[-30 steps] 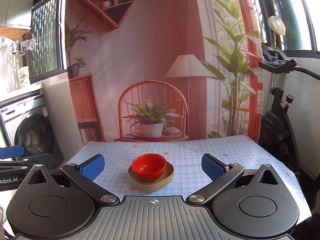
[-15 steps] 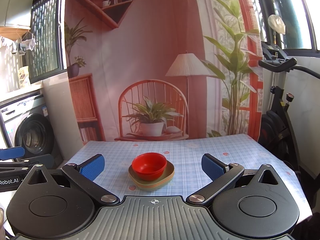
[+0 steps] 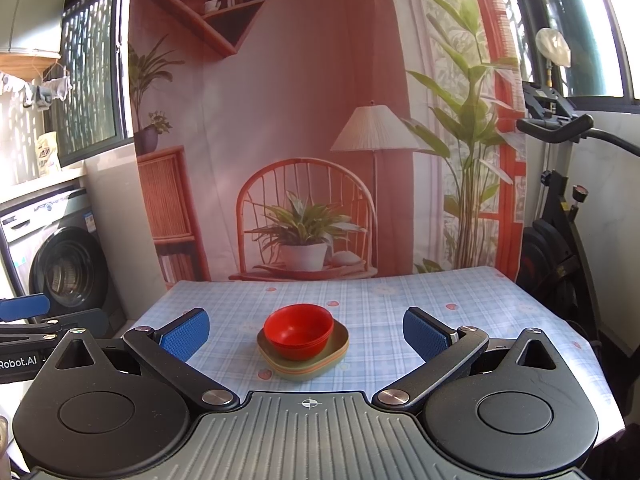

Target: Organize plates and bowls

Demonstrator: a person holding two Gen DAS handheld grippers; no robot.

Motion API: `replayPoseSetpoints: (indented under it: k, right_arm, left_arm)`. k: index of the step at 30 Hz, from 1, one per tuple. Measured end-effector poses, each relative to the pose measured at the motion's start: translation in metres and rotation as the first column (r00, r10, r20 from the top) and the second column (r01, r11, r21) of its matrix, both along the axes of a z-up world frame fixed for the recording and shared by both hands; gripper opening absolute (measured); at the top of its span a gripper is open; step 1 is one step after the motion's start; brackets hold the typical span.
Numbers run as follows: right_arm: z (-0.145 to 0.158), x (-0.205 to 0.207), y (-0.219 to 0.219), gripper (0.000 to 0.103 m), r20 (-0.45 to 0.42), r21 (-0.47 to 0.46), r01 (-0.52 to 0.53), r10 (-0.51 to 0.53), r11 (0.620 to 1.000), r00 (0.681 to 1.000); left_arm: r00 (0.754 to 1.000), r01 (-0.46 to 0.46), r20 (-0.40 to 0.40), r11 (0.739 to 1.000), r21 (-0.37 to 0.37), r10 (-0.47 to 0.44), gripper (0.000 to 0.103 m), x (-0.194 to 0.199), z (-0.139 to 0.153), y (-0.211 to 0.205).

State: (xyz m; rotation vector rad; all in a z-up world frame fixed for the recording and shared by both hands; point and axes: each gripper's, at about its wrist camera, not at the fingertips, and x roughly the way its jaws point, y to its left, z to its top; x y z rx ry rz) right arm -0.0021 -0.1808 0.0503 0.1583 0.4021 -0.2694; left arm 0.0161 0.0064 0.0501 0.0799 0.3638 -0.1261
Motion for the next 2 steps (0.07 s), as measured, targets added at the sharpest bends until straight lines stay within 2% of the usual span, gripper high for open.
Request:
replayPoseSetpoints:
  k: [2]
  right_arm:
    - [0.0000, 0.0000, 0.0000, 0.103, -0.001, 0.000, 0.000, 0.000, 1.000, 1.000]
  left_arm:
    - [1.000, 0.000, 0.000, 1.000, 0.000, 0.000, 0.089, 0.0001, 0.0001, 0.0000]
